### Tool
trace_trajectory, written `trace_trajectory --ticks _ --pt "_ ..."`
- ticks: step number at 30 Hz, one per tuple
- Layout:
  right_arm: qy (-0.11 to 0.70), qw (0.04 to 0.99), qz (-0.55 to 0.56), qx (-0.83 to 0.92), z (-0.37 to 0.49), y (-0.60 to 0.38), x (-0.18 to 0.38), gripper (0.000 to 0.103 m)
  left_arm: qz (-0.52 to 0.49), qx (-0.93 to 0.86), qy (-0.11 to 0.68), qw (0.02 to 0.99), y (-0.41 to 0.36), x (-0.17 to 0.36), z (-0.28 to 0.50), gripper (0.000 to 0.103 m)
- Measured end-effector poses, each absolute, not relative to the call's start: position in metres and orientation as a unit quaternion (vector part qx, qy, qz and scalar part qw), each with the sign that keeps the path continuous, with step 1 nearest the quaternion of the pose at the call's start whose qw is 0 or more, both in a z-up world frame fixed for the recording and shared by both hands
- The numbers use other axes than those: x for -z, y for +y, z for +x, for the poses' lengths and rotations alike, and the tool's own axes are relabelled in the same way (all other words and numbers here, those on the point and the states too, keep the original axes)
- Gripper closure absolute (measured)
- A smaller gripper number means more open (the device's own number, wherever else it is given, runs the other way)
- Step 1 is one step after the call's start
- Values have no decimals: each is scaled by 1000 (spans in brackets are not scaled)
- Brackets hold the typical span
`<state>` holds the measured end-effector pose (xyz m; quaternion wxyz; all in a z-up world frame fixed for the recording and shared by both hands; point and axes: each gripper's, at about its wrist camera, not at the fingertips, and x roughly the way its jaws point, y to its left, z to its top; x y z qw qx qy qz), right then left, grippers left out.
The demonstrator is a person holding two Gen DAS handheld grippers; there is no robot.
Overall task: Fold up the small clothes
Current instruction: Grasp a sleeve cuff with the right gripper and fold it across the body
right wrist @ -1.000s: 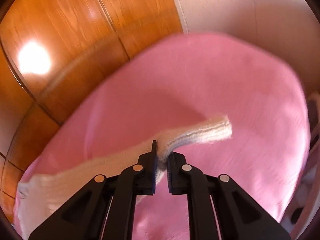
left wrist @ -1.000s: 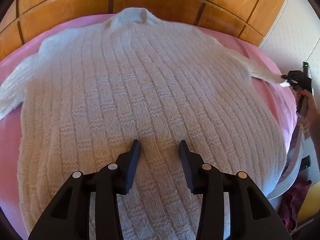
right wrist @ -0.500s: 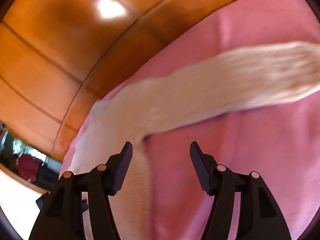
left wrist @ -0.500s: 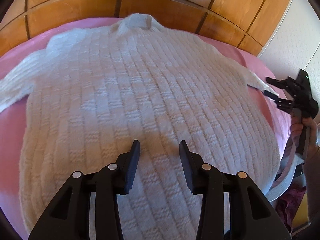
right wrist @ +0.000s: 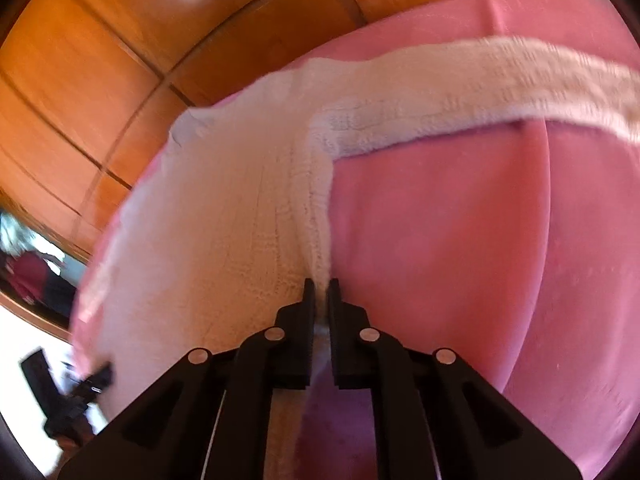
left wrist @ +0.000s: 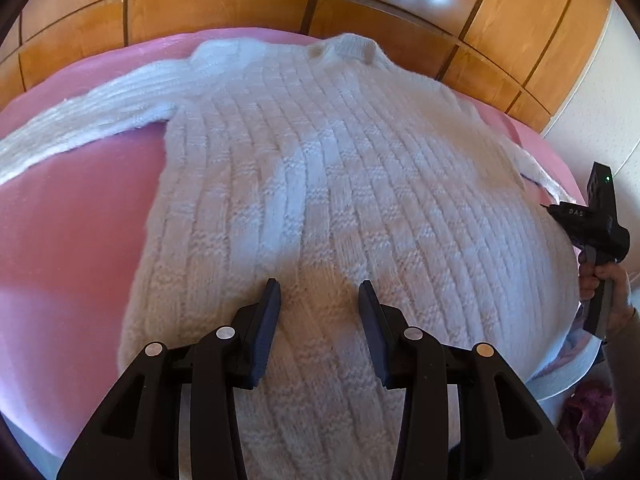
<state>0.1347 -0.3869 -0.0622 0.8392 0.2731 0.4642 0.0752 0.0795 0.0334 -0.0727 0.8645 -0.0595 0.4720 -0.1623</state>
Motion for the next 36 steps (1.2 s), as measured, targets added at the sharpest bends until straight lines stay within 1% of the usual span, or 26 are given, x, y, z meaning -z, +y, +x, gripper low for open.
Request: trace_trajectory --ticks 2,3,4,5,9,12,13,14,17,19,20,21,22,23,28,31,36 --pt "454 839 293 -72 126 -396 63 80 -65 157 462 871 33 64 82 63" --pt "446 841 300 -64 122 -403 60 76 -66 152 450 878 33 60 83 61" --pt "437 843 309 -52 121 -412 55 66 -65 144 435 886 31 54 86 47" --pt "422 846 323 -29 116 -426 51 56 -66 139 425 892 30 51 88 42" --pt "365 841 391 81 96 -497 43 45 -63 128 423 895 22 51 109 41" --pt "330 822 434 162 86 -551 47 44 -52 119 430 893 17 58 121 41" --pt "318 812 453 185 83 -570 50 44 -50 115 437 891 16 63 125 41" --pt "308 805 466 199 83 -582 52 49 -51 112 443 888 16 66 127 41" --pt "293 792 482 234 92 -610 57 56 -63 105 455 882 16 75 131 38" --pt "295 790 478 248 103 -621 59 62 -57 106 454 883 14 75 131 35" --pt "300 789 474 250 112 -626 59 67 -54 106 454 883 12 75 131 34" --pt "311 790 465 250 122 -627 59 70 -54 106 455 883 12 75 130 34" --pt "320 792 456 250 123 -634 54 86 -53 107 455 882 12 75 131 34" --pt "333 797 440 246 132 -633 51 96 -53 109 456 882 12 75 131 34" --pt "318 849 387 168 162 -591 0 96 -70 122 453 880 17 70 132 34" --pt "310 884 341 82 200 -525 -41 96 -85 134 446 881 21 65 133 34" --pt "317 903 287 -41 254 -407 -68 96 -125 153 438 877 34 58 134 34"
